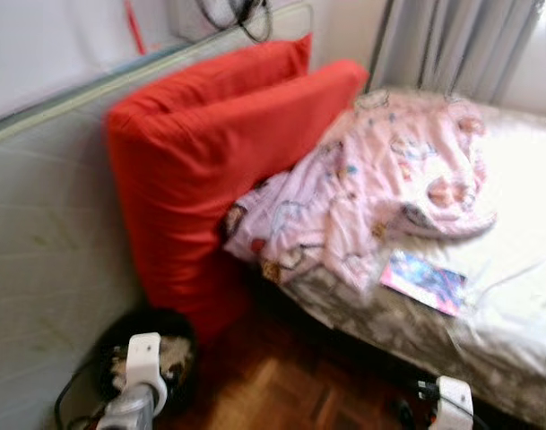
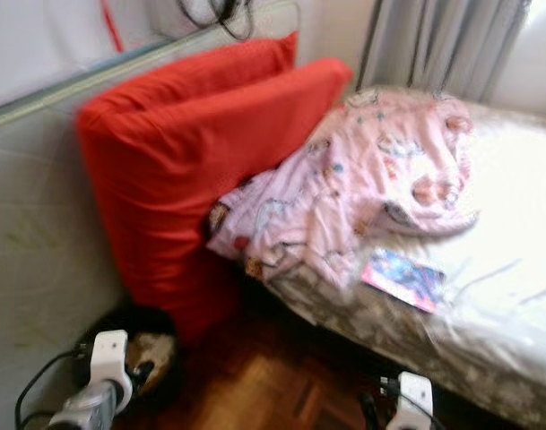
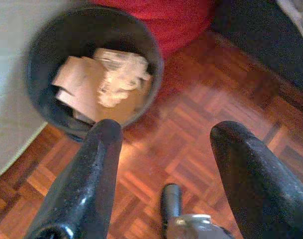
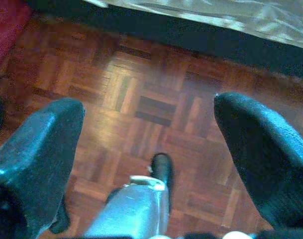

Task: Clean up the room

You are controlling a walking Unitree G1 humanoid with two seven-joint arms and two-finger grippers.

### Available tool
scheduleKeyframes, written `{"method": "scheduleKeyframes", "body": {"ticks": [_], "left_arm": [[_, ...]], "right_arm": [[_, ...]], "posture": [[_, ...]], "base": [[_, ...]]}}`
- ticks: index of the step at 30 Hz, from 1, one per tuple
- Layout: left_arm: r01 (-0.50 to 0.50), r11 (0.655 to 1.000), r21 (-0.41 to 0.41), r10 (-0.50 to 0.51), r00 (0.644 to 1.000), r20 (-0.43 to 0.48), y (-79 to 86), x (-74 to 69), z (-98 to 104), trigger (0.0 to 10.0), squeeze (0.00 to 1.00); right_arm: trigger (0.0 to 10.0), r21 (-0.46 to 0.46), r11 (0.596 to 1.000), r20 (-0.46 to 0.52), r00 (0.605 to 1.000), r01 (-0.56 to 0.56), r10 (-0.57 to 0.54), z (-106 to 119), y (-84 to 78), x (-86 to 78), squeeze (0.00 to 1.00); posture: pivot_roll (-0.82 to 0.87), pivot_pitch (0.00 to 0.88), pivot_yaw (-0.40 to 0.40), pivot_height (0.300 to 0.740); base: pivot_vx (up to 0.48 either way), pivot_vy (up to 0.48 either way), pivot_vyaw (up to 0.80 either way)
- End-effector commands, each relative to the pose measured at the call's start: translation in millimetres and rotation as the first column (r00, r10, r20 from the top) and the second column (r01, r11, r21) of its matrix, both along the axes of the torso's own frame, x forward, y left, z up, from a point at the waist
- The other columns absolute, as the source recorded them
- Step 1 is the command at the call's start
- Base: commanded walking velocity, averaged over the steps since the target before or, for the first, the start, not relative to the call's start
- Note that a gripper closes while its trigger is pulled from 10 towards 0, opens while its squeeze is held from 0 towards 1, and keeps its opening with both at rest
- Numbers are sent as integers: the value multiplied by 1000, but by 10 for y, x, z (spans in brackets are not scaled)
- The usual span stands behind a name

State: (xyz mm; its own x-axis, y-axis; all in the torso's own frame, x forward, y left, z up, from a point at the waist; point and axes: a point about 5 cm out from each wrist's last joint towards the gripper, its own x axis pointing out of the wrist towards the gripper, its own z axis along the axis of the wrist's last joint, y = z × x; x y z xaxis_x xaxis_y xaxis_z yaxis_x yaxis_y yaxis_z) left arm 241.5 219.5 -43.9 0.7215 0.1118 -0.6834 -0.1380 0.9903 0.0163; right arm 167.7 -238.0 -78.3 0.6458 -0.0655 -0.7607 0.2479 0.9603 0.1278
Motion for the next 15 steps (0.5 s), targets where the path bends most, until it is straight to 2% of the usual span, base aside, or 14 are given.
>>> {"method": "scheduleKeyframes", "body": {"ticks": [1, 15], "left_arm": [[20, 1000, 6, -20, 1000, -17, -17, -17, -18, 10000, 0], [21, 1000, 4, -21, 1000, -17, -22, -16, -19, 10000, 0]], "right_arm": [[10000, -3, 1000, 9, 1000, 6, -6, 15, -27, 15, 0], [10000, 10, 1000, 6, 1000, -2, 2, 13, -21, 14, 0]], "posture": [[80, 0, -6, 740], [79, 0, -7, 740]], "base": [[0, -439, 0], [0, -442, 0]]}}
